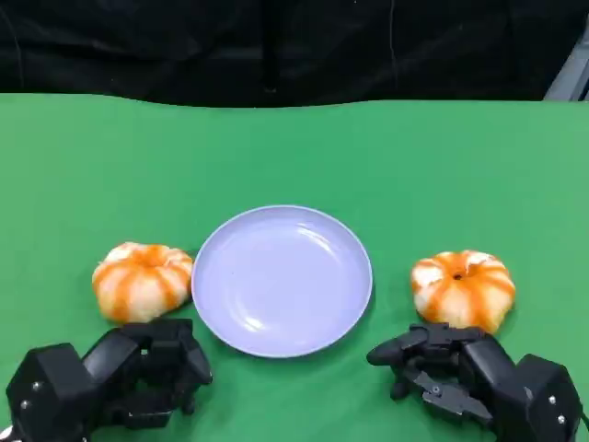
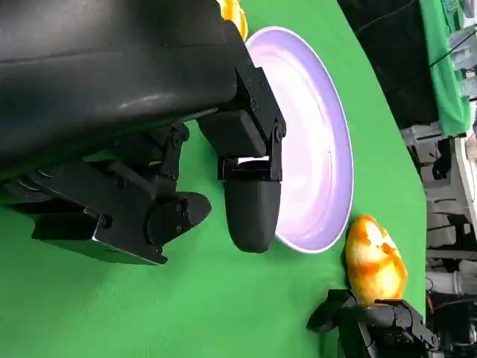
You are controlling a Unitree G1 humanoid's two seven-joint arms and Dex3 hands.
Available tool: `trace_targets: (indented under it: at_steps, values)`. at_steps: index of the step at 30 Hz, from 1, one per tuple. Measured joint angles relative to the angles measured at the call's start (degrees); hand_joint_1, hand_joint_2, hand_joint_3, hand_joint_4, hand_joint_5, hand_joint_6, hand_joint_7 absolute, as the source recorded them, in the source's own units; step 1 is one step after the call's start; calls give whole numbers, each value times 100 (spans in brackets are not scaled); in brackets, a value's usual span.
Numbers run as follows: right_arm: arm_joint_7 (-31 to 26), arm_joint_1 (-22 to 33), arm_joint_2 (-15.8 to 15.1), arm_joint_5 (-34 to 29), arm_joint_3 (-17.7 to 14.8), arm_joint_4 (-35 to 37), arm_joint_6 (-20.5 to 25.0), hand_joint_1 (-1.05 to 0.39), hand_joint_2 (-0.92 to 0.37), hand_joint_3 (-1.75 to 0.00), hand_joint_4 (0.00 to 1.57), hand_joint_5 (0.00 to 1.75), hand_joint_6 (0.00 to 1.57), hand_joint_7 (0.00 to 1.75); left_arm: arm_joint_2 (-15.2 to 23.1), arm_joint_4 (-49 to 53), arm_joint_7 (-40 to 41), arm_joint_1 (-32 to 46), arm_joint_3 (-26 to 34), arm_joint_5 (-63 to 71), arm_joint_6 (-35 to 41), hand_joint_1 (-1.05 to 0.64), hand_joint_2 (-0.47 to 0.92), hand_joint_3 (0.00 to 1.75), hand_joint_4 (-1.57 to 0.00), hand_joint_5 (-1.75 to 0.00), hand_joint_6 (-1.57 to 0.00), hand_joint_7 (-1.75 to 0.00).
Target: Grasp the bread from the table and place it into the plate.
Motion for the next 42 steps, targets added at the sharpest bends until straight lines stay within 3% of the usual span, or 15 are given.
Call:
trace_targets:
  at_steps: [2,3,7,19,21,26,30,33,37,42]
  values:
    - [8,0,0,1,-2,0,0,-4,-92,-36,78,123,106,42,-2,0,15,0,14,-4,-14,7,88,54,-75,-141,-87,-103]
    - [11,0,0,2,-3,0,0,-4,-92,-36,78,123,107,43,-2,0,20,0,23,-5,-25,3,90,46,-75,-126,-89,-84]
    - [10,0,0,2,-4,2,-2,-3,-92,-37,78,123,107,43,-7,-4,92,1,72,-18,-63,-5,92,35,-77,-102,-97,-46]
    - [5,-9,0,0,-6,66,-83,-3,-92,-39,78,126,107,44,-18,-682,-324,180,206,-572,-68,-18,92,29,-74,-89,-102,-19]
    - [5,-11,1,0,-5,69,-85,-2,-92,-39,78,126,107,44,-18,-775,-365,255,219,-591,-78,-22,92,22,-78,-68,-98,-8]
    - [2,-11,-3,0,-7,69,-82,-2,-92,-39,78,127,107,44,17,-1273,-508,393,295,-805,-440,-24,92,21,-81,-58,-97,-3]
    - [2,-21,-1,-1,-6,86,-92,-2,-92,-39,78,127,107,44,22,-1499,-510,485,326,-876,-486,-45,92,19,-86,-23,-79,0]
    - [-25,-36,-1,-15,-1,117,-109,-3,-92,-39,78,127,107,45,26,-1742,-508,517,462,-1062,-560,-48,92,19,-87,-17,-76,0]
    - [-39,-55,0,-28,1,146,-120,-3,-92,-39,78,129,107,45,29,-1793,-393,529,561,-1107,-718,-62,92,22,-75,-6,-61,0]
    - [-44,-59,1,-31,4,149,-119,-2,-92,-40,78,129,107,45,31,-1713,17,513,735,-907,-1198,-71,92,27,-66,-1,-54,0]
